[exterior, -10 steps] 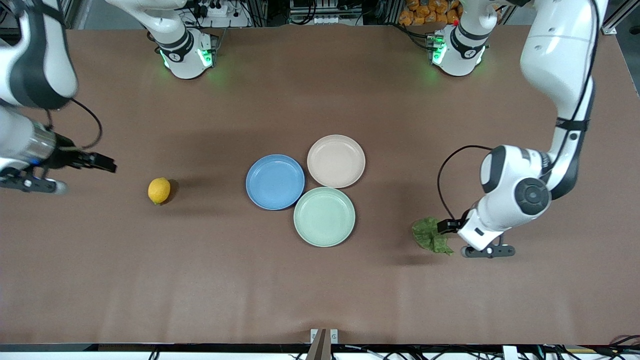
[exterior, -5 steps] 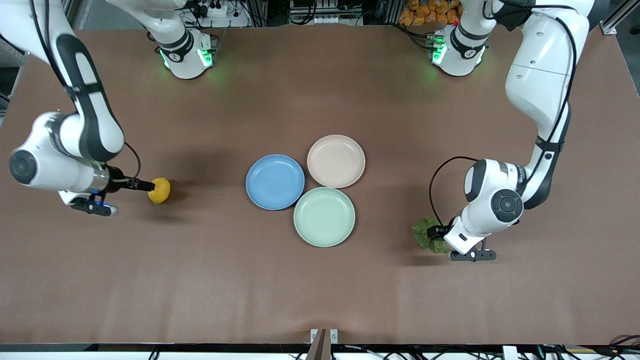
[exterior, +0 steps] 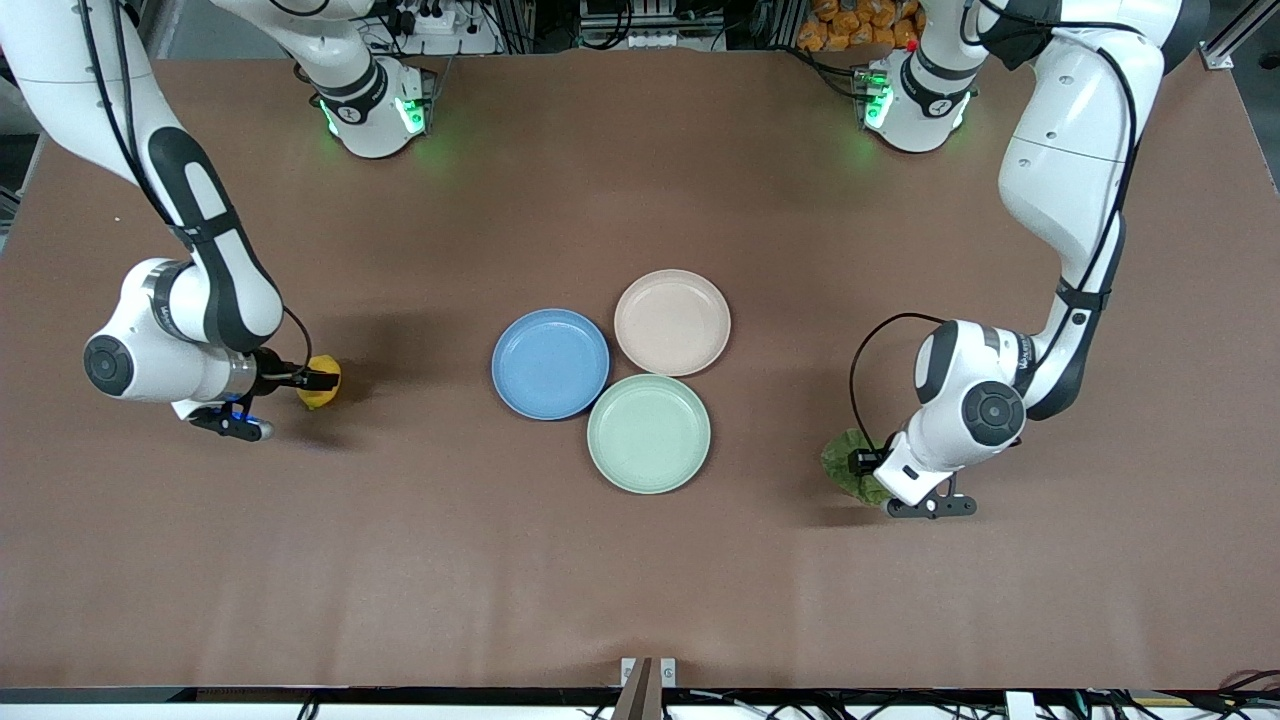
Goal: Place lemon and lettuce in plates
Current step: 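Grasp the lemon with the right gripper while the left gripper grasps the lettuce, then carry the lemon to the blue plate while the left gripper carries lettuce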
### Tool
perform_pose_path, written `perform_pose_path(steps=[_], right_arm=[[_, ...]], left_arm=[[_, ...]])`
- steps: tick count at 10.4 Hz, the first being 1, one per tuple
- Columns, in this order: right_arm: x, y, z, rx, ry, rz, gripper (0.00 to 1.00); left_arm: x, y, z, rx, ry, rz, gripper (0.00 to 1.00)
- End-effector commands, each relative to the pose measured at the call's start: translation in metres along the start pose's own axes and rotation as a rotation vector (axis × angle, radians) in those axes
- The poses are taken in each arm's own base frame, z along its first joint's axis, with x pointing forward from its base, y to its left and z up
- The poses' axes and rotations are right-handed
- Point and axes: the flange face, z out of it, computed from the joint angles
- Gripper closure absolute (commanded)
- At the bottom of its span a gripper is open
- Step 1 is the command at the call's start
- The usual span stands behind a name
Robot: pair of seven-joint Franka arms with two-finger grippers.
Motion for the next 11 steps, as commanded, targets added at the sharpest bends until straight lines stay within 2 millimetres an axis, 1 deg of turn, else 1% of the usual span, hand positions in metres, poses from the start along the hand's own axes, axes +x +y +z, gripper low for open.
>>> perform_pose_path(steps=[1, 2, 3, 4, 5, 6, 7, 8, 9, 10, 11], right_arm=[[0.002, -0.006, -0.003, 0.019, -0.003, -0.005, 0.95], [0.001, -0.013, -0.008, 0.017, -0.004, -0.015, 1.00], [0.001, -0.020, -0.022, 0.017, -0.013, -0.029, 1.00], [0.003, -0.029, -0.051, 0.021, -0.030, -0.038, 1.00], [0.000, -0.048, -0.072, 0.015, -0.085, -0.063, 1.00], [-0.001, -0.060, -0.088, 0.014, -0.097, -0.066, 1.00], [-0.011, -0.090, -0.094, -0.003, -0.097, -0.053, 1.00], [-0.022, -0.126, -0.093, -0.023, -0.090, -0.025, 1.00], [-0.031, -0.162, -0.094, -0.030, -0.074, 0.005, 1.00], [-0.048, -0.207, -0.094, -0.042, -0.060, 0.030, 1.00], [-0.065, -0.249, -0.083, -0.048, -0.044, 0.041, 1.00]], left_arm=[[-0.001, 0.007, 0.005, 0.012, 0.013, -0.008, 1.00], [0.001, 0.006, 0.004, 0.010, 0.015, -0.012, 1.00], [0.002, 0.005, -0.002, 0.010, 0.022, -0.013, 1.00], [0.003, 0.008, -0.011, 0.009, 0.028, -0.011, 1.00], [0.002, 0.011, -0.032, 0.011, 0.027, -0.038, 1.00], [-0.005, 0.022, -0.061, 0.027, -0.001, -0.070, 1.00], [-0.015, 0.042, -0.095, 0.042, -0.016, -0.085, 1.00], [-0.027, 0.061, -0.129, 0.063, -0.038, -0.115, 1.00], [-0.044, 0.088, -0.154, 0.076, -0.061, -0.150, 1.00], [-0.065, 0.122, -0.168, 0.080, -0.081, -0.194, 1.00], [-0.085, 0.153, -0.171, 0.087, -0.102, -0.242, 1.00]])
